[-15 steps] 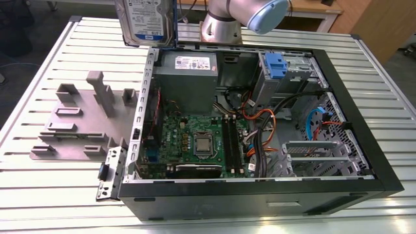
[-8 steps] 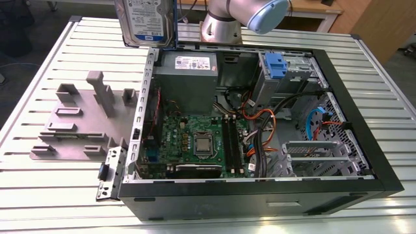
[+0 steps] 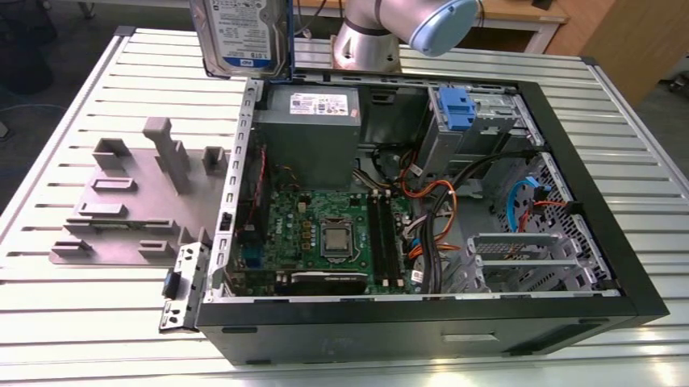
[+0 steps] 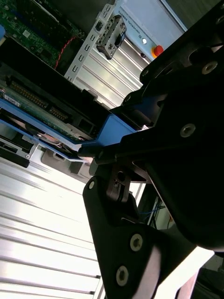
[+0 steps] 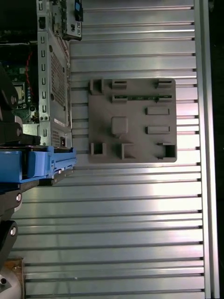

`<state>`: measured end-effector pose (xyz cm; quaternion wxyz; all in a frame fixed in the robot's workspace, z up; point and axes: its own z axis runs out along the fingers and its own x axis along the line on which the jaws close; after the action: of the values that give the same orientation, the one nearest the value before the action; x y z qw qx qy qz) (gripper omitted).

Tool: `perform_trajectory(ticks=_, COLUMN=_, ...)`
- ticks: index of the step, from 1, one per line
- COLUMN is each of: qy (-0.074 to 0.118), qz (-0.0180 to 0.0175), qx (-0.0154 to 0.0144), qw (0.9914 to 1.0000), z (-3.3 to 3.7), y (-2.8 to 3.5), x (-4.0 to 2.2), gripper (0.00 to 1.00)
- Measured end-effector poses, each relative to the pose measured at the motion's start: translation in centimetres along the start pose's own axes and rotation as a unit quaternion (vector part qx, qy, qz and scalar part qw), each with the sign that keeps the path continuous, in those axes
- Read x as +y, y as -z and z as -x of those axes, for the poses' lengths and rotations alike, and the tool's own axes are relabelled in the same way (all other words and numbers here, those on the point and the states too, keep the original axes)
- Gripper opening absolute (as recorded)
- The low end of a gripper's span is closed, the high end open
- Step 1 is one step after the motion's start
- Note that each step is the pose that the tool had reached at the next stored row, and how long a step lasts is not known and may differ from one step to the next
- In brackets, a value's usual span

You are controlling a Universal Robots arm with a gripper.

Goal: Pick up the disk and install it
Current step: 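Pick up the disk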

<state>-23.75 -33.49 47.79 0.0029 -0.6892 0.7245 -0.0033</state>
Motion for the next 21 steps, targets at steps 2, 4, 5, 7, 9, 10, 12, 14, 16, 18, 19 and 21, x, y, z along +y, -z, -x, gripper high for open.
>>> perform_trajectory(ticks=2, qy=0.0, qz=-0.0001, qx=0.0, qw=1.0, z=0.0, y=0.23, x=0.0, gripper=0.36)
perform_trajectory(ticks=4, qy=0.0, qz=-0.0001, qx=0.0, qw=1.0, z=0.0, y=0.24, x=0.0, gripper=0.36)
perform_trajectory(ticks=5, qy=0.0, qz=-0.0002, qx=0.0, qw=1.0, z=0.0, y=0.24, x=0.0, gripper=0.36)
perform_trajectory(ticks=7, qy=0.0, qz=-0.0003, qx=0.0012, qw=1.0, z=0.0, y=0.22, x=0.0, gripper=0.36)
perform_trajectory(ticks=9, qy=0.0, qz=-0.0003, qx=0.0039, qw=0.99999, z=0.01, y=0.22, x=-0.11, gripper=0.36)
perform_trajectory(ticks=10, qy=0.0, qz=-0.0004, qx=0.005, qw=0.99999, z=0.01, y=0.22, x=-0.21, gripper=0.36)
perform_trajectory(ticks=12, qy=0.0, qz=-0.0005, qx=0.0063, qw=0.99998, z=0.02, y=0.22, x=-0.44, gripper=0.36)
perform_trajectory(ticks=14, qy=0.0, qz=-0.0004, qx=0.0064, qw=0.99998, z=0.03, y=0.22, x=-0.6, gripper=0.36)
perform_trajectory(ticks=16, qy=0.0, qz=-0.0004, qx=0.0063, qw=0.99998, z=0.03, y=0.21, x=-0.77, gripper=0.36)
perform_trajectory(ticks=18, qy=0.0, qz=-0.0004, qx=0.0054, qw=0.99999, z=-0.02, y=0.2, x=-0.88, gripper=0.36)
perform_trajectory(ticks=19, qy=0.0, qz=-0.0004, qx=0.0052, qw=0.99999, z=-0.03, y=0.19, x=-0.92, gripper=0.36)
perform_trajectory(ticks=21, qy=0.0, qz=-0.0004, qx=0.0052, qw=0.99999, z=-0.09, y=0.19, x=-0.97, gripper=0.36)
